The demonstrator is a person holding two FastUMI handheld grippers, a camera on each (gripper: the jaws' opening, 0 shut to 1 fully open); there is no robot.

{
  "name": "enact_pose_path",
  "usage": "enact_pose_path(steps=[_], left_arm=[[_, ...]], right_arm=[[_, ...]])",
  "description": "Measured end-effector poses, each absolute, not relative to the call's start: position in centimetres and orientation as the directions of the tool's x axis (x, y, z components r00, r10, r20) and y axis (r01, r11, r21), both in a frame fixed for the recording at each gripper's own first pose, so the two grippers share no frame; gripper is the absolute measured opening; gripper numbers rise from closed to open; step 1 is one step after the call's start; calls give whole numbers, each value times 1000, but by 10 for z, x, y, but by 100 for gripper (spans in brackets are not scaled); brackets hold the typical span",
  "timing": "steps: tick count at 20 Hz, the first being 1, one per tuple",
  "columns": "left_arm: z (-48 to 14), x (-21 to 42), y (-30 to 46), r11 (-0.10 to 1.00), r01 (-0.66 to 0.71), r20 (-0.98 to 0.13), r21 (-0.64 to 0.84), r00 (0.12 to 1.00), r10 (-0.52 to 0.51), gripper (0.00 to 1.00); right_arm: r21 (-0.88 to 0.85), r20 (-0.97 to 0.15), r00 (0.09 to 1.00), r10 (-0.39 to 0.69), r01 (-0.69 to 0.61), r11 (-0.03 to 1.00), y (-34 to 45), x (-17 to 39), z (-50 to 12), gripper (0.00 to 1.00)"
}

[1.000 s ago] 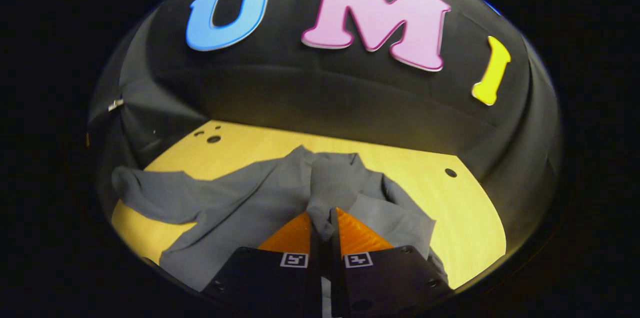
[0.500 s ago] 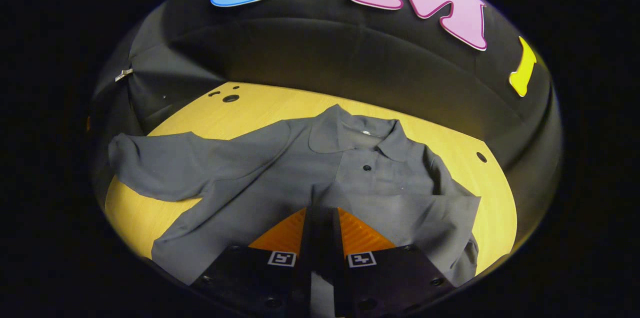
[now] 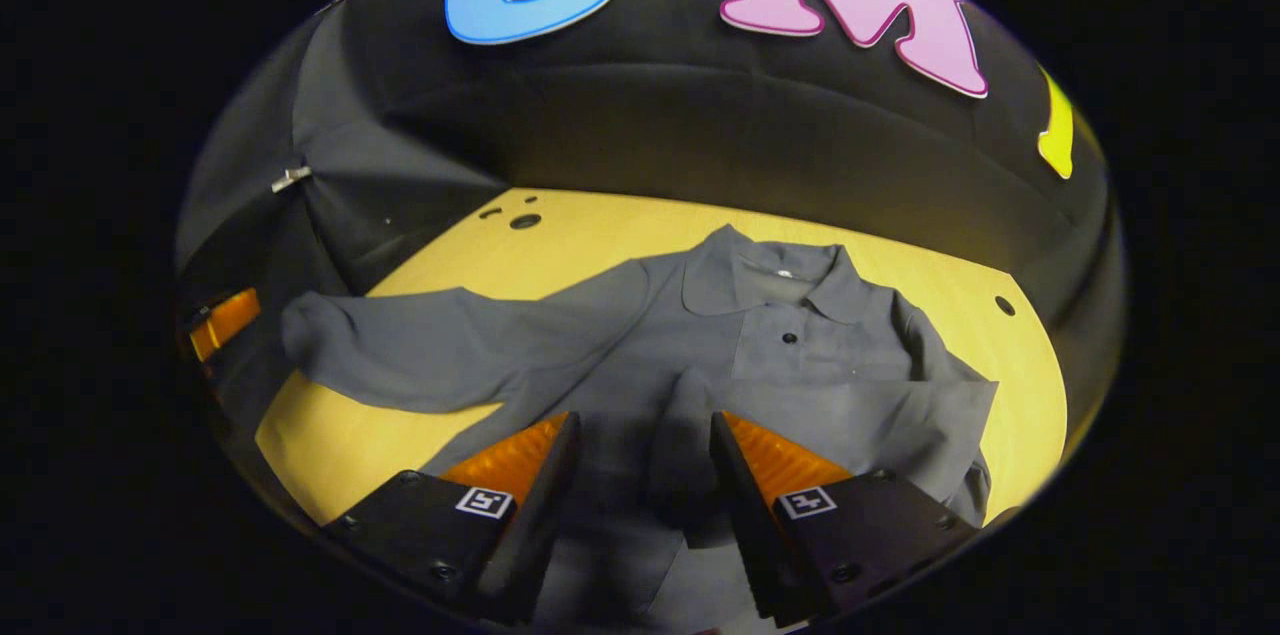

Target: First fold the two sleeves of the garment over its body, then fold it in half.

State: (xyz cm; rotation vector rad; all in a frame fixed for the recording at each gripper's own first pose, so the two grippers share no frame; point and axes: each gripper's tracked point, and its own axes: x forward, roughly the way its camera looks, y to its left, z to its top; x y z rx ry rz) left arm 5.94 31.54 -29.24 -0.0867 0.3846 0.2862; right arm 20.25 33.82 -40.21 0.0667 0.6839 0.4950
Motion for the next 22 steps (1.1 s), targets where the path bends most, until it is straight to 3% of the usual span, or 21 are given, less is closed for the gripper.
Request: enact_pose_path(steps=[8,18,19,22], left_arm=[[-387,75,341,920,-393,-571,6,753,325,96],[-424,86,324,941,-334,-681,54,677,279,97],[-424,92,315,951,-307,-679,14,696,235,90],[-423,94,307,950,-311,-681,12,693,236,7]], right_arm=[[206,-558,740,376,-315,926,249,171,-362,85],[152,-584,782,218,-159,976,136,137,-357,85],[155,-582,784,218,-156,975,131,134,-355,85],[170,-581,784,218,-145,975,116,123,-356,85]])
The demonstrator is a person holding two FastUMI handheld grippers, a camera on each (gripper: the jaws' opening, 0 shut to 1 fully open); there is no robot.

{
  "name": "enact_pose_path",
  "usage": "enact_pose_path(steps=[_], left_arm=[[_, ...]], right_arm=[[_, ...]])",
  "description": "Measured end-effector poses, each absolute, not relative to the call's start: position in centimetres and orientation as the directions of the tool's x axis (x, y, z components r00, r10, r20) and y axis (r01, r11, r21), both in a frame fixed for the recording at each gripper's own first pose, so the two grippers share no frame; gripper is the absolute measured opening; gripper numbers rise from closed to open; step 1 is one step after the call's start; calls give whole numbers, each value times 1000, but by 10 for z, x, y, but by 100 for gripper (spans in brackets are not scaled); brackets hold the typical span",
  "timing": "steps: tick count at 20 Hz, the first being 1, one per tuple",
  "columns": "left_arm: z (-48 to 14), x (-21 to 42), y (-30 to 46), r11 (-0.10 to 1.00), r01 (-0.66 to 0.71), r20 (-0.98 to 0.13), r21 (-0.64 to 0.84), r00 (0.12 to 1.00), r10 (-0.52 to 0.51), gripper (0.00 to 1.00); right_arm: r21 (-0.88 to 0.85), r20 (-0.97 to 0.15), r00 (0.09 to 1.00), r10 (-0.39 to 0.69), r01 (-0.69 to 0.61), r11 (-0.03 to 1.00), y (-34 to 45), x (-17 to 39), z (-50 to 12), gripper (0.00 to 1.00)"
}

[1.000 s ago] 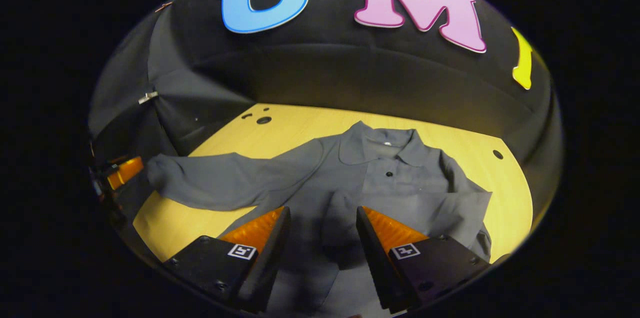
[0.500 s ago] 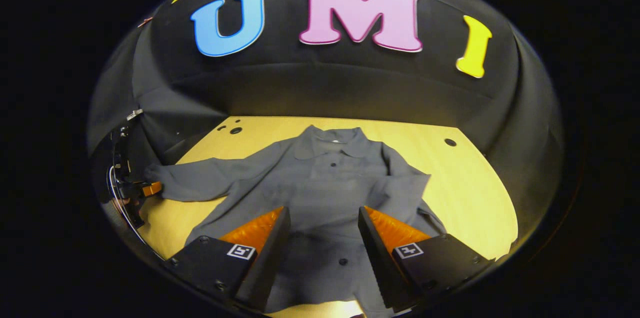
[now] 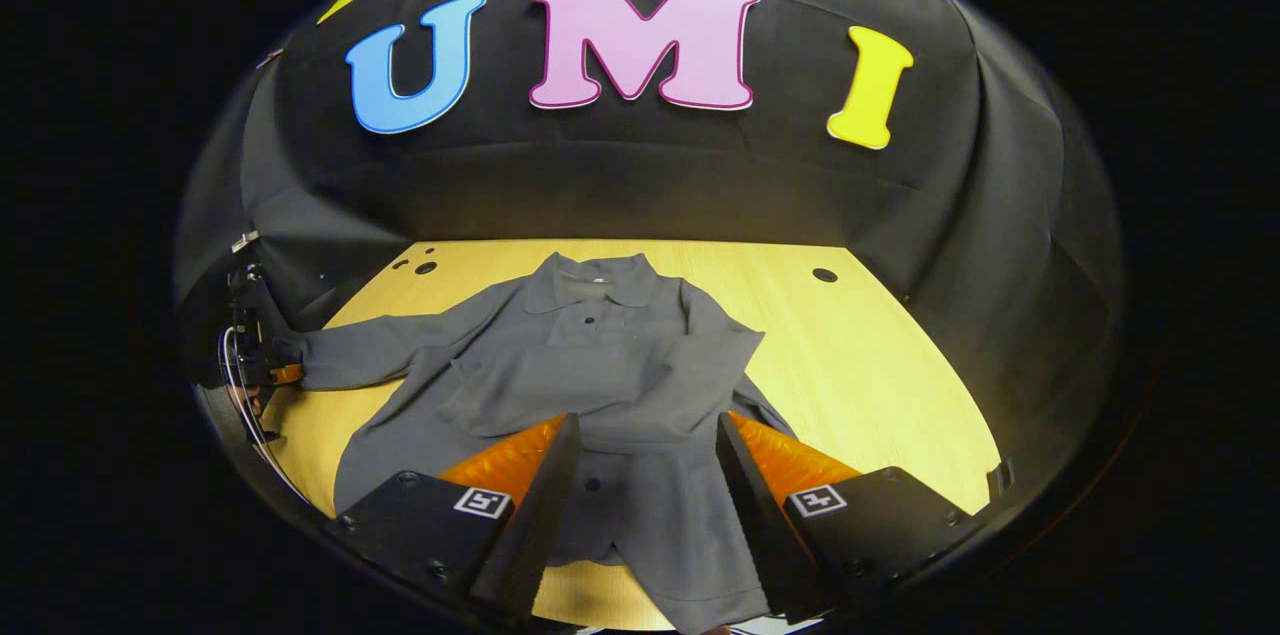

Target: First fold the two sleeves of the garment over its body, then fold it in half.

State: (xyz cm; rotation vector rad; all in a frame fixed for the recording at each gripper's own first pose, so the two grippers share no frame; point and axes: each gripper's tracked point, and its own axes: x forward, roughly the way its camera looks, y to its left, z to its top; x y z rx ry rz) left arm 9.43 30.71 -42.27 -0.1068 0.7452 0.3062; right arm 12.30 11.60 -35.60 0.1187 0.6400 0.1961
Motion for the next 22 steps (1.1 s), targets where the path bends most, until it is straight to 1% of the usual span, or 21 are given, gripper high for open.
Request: enact_pose_path(steps=[2,5,9,12,18,19,20,21,22], left_arm=[[-414,89,305,945,-326,-681,27,686,256,6],[-374,92,298,940,-342,-609,24,741,285,5],[-310,96,266,953,-304,-512,22,815,272,5],[-274,97,230,965,-263,-472,0,851,232,5],[-204,116,141,987,-154,-387,-36,913,128,5],[-194,121,122,991,-129,-375,-41,921,105,2],[-187,125,106,994,-103,-363,-45,928,80,2],[-178,128,89,996,-77,-354,-47,934,56,5],[-172,131,72,998,-48,-348,-51,937,28,5]], right_arm=[[186,-578,786,221,-137,973,108,121,-356,85],[196,-574,786,229,-140,971,94,121,-357,85],[219,-561,791,244,-143,965,77,127,-362,85],[254,-551,796,249,-124,959,63,134,-366,85],[266,-537,811,231,-97,959,29,140,-372,85],[271,-536,813,230,-92,958,24,140,-372,85],[276,-534,814,227,-86,957,18,139,-373,85],[278,-532,817,223,-80,957,12,140,-374,86],[281,-530,819,220,-75,957,7,139,-374,86]])
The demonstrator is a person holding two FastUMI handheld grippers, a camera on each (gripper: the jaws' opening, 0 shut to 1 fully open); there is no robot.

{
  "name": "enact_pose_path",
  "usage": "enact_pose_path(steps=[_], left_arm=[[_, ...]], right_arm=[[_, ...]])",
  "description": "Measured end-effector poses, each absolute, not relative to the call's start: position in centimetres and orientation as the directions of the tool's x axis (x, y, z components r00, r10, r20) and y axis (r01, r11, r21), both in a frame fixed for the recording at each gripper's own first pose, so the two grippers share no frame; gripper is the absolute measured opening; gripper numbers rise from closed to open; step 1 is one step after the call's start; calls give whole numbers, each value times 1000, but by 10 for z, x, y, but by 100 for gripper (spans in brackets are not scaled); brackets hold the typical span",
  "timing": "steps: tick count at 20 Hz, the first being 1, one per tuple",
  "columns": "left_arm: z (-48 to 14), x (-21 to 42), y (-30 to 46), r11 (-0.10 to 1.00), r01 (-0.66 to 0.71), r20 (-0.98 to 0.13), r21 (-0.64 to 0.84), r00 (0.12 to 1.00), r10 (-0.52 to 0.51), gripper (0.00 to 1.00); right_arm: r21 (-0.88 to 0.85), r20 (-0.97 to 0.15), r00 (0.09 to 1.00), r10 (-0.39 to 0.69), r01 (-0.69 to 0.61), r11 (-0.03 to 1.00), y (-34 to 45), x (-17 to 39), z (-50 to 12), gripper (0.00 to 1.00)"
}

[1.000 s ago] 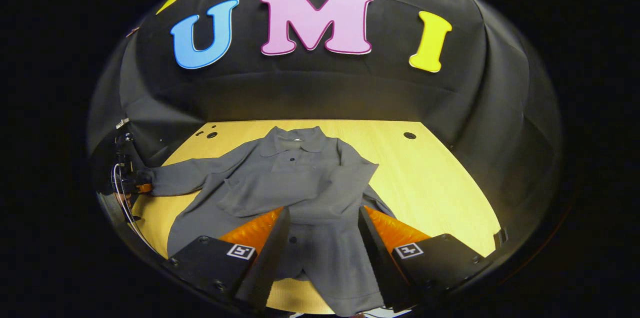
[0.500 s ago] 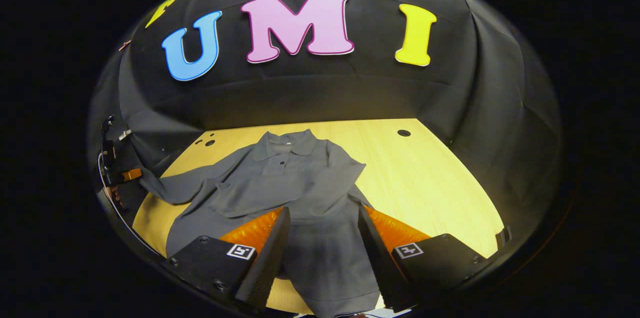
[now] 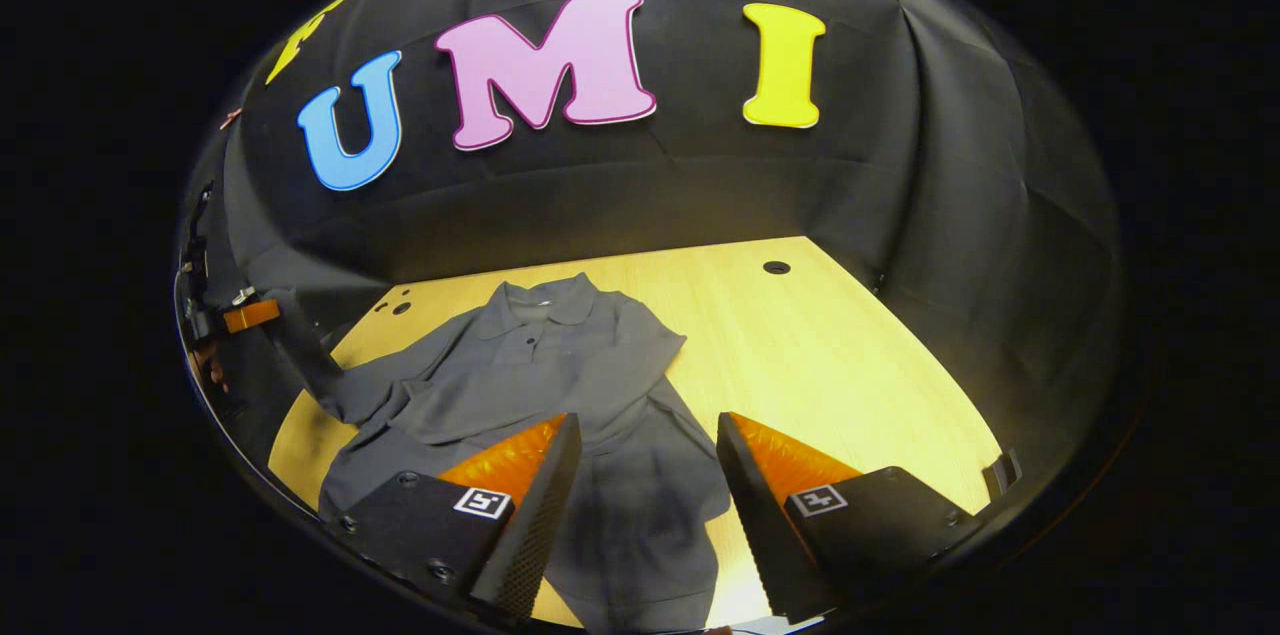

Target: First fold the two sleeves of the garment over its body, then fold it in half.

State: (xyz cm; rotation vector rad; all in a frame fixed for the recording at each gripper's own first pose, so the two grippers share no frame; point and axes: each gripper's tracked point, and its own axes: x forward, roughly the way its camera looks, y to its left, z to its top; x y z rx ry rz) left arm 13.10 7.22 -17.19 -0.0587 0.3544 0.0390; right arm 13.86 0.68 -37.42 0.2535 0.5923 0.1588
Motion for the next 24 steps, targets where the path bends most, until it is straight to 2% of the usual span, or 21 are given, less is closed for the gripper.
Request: enact_pose_path(steps=[11,18,24], left_arm=[[-175,131,-78,979,175,-373,-104,906,-201,5],[-229,134,-156,959,261,-452,-111,846,-283,5],[-274,110,-222,922,366,-517,-126,769,-376,5]], right_arm=[[301,-545,815,196,-28,953,-44,126,-390,89],[298,-572,792,216,-45,953,-56,117,-405,89],[300,-590,768,249,-78,951,-56,112,-414,89]])
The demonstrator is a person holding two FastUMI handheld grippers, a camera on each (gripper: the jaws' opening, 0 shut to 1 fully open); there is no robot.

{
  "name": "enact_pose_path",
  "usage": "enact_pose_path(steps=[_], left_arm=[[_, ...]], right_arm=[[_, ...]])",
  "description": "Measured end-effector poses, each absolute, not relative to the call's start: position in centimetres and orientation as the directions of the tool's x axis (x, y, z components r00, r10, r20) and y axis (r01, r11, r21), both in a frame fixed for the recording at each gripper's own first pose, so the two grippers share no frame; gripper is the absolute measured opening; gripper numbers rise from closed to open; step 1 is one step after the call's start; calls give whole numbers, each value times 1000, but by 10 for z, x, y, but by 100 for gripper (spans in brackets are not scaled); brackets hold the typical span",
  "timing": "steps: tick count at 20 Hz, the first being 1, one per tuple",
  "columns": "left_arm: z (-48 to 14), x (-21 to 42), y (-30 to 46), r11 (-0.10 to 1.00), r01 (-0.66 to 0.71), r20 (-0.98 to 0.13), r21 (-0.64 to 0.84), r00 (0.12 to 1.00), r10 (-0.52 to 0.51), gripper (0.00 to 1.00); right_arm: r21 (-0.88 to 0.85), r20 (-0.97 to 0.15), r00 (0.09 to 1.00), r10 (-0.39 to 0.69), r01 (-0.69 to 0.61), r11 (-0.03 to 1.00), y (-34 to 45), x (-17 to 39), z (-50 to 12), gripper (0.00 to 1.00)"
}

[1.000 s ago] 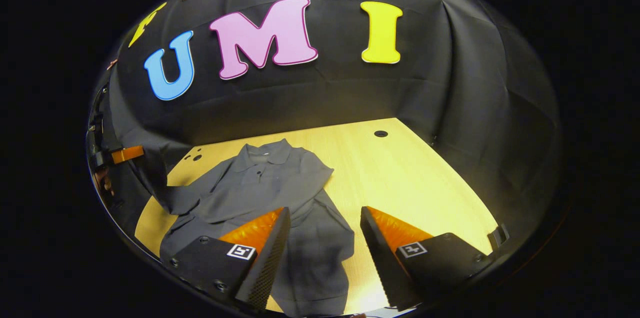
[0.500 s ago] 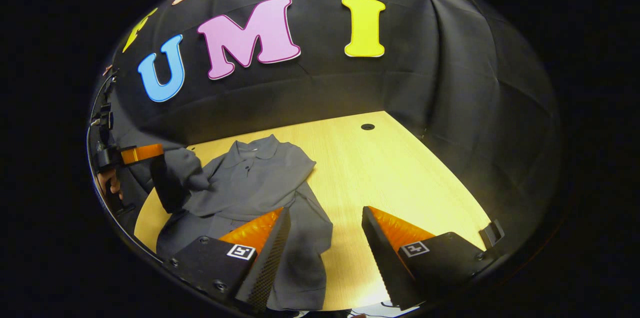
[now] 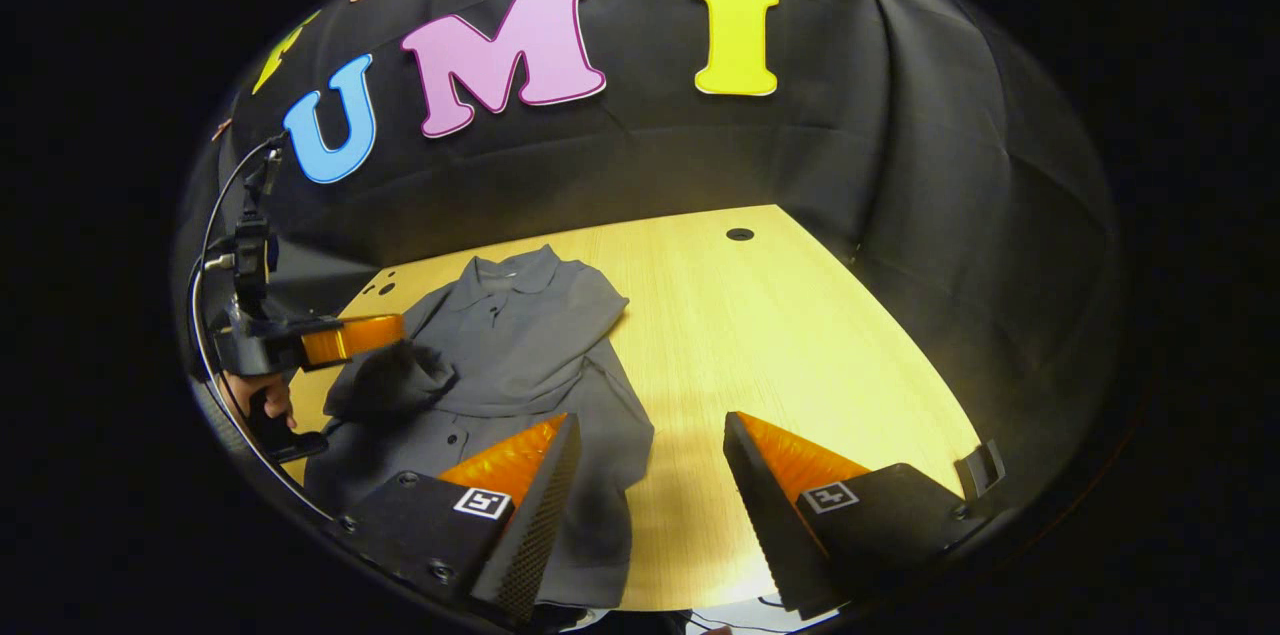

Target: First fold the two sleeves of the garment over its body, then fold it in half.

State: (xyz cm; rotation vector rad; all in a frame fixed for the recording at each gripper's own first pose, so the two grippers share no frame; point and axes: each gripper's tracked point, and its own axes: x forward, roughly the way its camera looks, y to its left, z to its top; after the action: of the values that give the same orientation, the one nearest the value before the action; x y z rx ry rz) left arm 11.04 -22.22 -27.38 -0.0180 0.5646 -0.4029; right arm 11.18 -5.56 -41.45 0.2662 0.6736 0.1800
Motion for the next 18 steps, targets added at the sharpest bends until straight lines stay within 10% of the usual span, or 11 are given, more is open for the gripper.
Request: enact_pose_path(steps=[8,14,18], left_arm=[[-266,51,-276,789,552,-462,-269,645,-609,5],[-252,20,-213,827,516,-446,-221,701,-556,86],[-281,-17,-134,890,405,-535,-210,714,-451,88]], right_arm=[[344,-616,720,319,-118,931,-39,103,-432,92],[351,-659,658,365,-160,923,-22,73,-452,94],[350,-693,611,383,-180,919,-10,48,-466,99]])
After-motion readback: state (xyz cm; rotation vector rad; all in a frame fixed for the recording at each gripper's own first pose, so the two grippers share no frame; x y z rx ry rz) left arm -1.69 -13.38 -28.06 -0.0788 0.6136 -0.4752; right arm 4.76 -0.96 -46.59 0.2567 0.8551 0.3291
